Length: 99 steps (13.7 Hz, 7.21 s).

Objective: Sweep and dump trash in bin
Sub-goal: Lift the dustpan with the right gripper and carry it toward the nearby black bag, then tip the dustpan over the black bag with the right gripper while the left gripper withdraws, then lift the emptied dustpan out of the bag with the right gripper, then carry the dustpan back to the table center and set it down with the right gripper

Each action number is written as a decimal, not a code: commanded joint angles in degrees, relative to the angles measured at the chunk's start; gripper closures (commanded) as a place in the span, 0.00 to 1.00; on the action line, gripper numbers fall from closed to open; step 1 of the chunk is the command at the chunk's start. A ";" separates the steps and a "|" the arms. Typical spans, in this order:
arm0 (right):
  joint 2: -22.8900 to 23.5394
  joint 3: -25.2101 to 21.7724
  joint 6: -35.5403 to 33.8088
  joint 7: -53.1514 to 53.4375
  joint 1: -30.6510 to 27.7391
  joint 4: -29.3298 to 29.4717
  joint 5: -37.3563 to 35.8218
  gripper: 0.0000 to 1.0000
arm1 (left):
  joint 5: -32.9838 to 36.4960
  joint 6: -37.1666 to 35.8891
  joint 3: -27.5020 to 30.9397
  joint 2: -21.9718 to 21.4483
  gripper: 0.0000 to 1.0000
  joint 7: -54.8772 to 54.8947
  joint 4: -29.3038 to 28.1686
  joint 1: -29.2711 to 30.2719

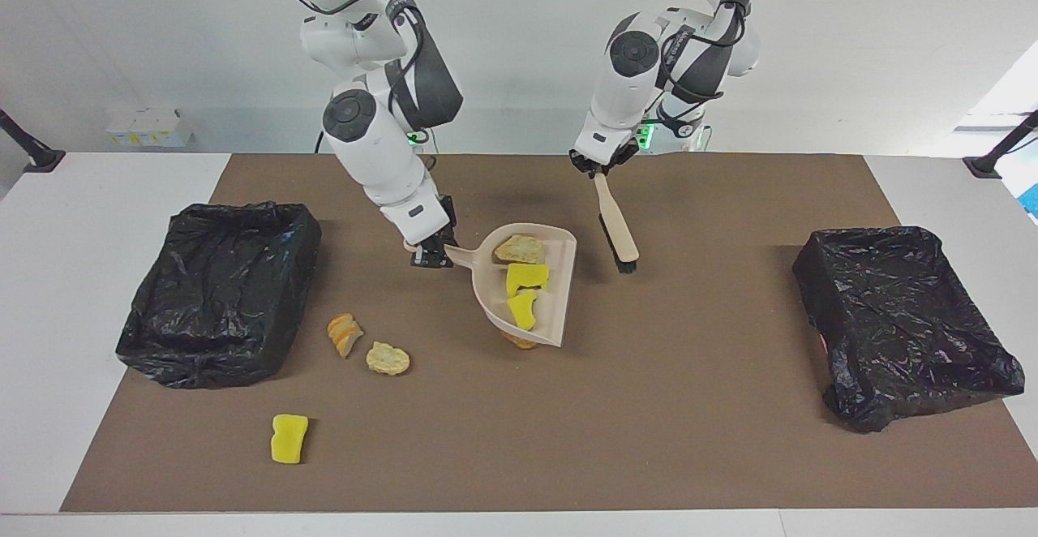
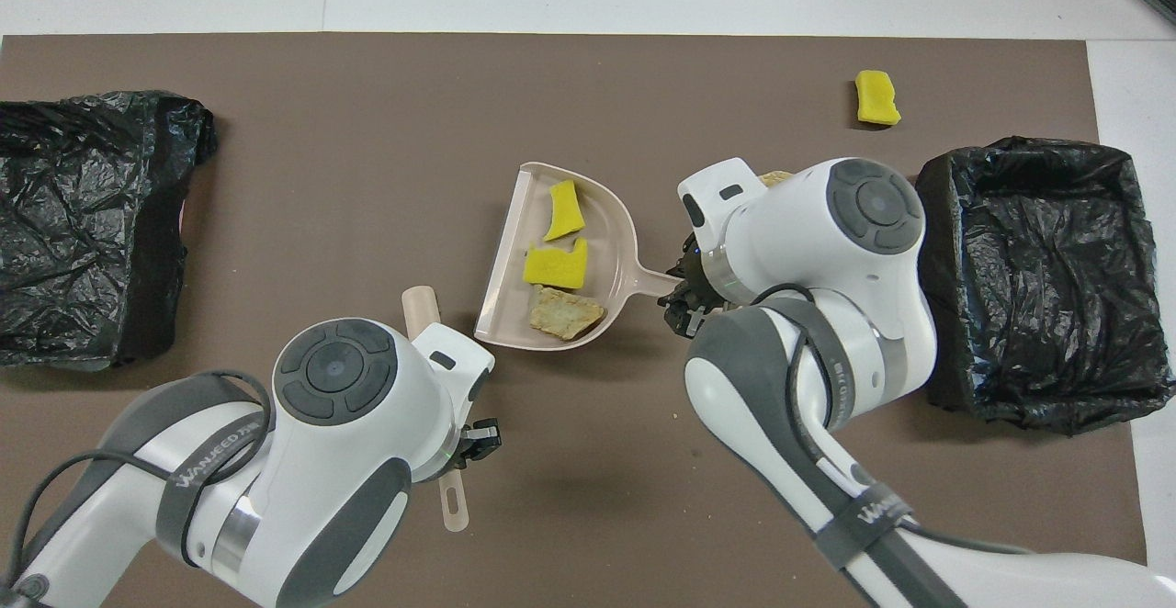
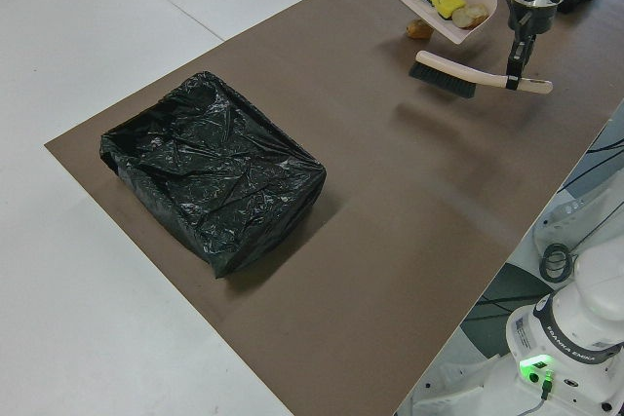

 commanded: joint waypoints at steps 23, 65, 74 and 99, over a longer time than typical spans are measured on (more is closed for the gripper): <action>-1.48 -8.09 -14.52 -42.63 -32.43 13.05 -25.21 1.00 | -8.75 19.40 0.57 -0.63 0.00 -5.49 -12.50 -18.81; -7.21 -5.89 -18.47 58.92 3.41 4.79 -14.19 1.00 | 6.63 -26.65 1.62 6.85 0.00 52.00 44.19 36.83; 0.18 -5.89 -4.32 94.98 22.22 5.23 -9.34 1.00 | 6.54 -26.65 1.71 6.85 0.00 52.00 44.19 36.92; 12.31 -5.89 14.41 103.64 27.43 5.23 -8.19 1.00 | 6.54 -26.65 1.62 6.85 0.00 52.00 44.19 36.92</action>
